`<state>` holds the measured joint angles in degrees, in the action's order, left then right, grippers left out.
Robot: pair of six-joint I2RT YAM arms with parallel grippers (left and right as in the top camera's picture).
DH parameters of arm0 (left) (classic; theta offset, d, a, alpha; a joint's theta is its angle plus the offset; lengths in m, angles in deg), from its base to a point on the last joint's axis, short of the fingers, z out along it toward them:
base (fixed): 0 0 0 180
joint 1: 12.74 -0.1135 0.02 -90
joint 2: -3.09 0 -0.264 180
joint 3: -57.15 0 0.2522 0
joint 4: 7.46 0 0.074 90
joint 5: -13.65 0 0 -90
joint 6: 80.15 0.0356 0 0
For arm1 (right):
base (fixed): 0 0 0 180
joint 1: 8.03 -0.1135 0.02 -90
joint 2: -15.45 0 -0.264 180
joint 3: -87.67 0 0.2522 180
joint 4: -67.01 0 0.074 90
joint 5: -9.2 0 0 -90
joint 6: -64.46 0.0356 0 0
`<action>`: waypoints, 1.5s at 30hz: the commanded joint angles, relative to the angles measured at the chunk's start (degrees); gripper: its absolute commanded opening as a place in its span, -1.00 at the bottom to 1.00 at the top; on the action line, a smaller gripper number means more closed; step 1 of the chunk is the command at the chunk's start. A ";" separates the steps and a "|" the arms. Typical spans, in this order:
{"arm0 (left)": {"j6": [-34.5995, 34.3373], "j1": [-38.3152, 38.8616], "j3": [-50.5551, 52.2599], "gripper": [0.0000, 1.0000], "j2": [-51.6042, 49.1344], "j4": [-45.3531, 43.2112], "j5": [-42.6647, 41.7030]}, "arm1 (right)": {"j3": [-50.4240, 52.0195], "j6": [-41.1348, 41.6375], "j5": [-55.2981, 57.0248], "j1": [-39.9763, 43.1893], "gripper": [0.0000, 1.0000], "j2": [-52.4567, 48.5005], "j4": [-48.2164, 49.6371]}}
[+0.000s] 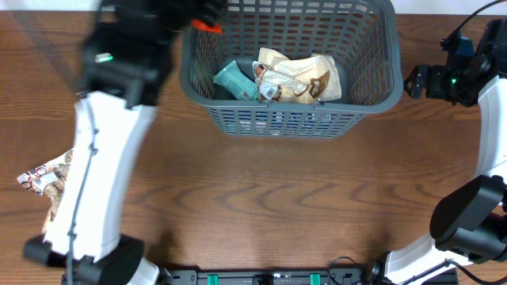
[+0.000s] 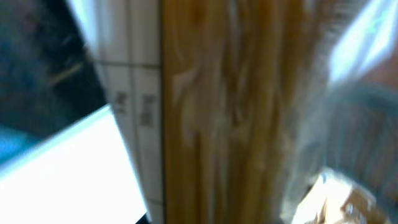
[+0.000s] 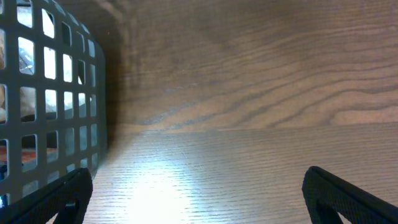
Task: Pack container
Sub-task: 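Lift the spaghetti package with the left gripper and lower it into the basket, then release the spaghetti and move the left gripper to the mushroom bag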
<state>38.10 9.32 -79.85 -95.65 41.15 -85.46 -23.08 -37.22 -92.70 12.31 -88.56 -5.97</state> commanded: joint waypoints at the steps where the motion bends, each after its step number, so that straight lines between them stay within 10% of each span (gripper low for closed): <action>1: 19.15 3.72 -1.60 -0.89 -3.98 -0.22 -0.76 | 0.26 -0.81 0.11 0.59 0.99 -0.61 -0.04; 9: 31.63 4.46 -1.51 -0.88 -12.63 8.85 -0.79 | 0.26 -0.81 0.11 0.59 0.99 -0.59 -0.13; 23: 31.65 2.64 -0.61 -0.88 -22.93 17.22 -0.76 | 0.26 -0.85 0.11 0.59 0.98 -0.61 0.07; 32: 30.99 2.38 -0.59 0.44 -23.23 17.86 -0.72 | 0.26 -0.85 0.11 0.59 0.99 -0.61 0.04; 42: 25.62 2.21 -1.46 0.55 -15.23 17.25 3.58 | 0.26 -0.83 0.11 0.59 0.98 -0.61 -0.11; 45: 23.54 1.55 -1.46 0.97 -9.16 16.02 10.88 | 0.26 -0.83 0.11 0.59 0.99 -0.61 -0.11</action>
<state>64.87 11.94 -79.66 -113.09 57.90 -81.35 -23.08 -37.22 -92.70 12.31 -88.56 -5.99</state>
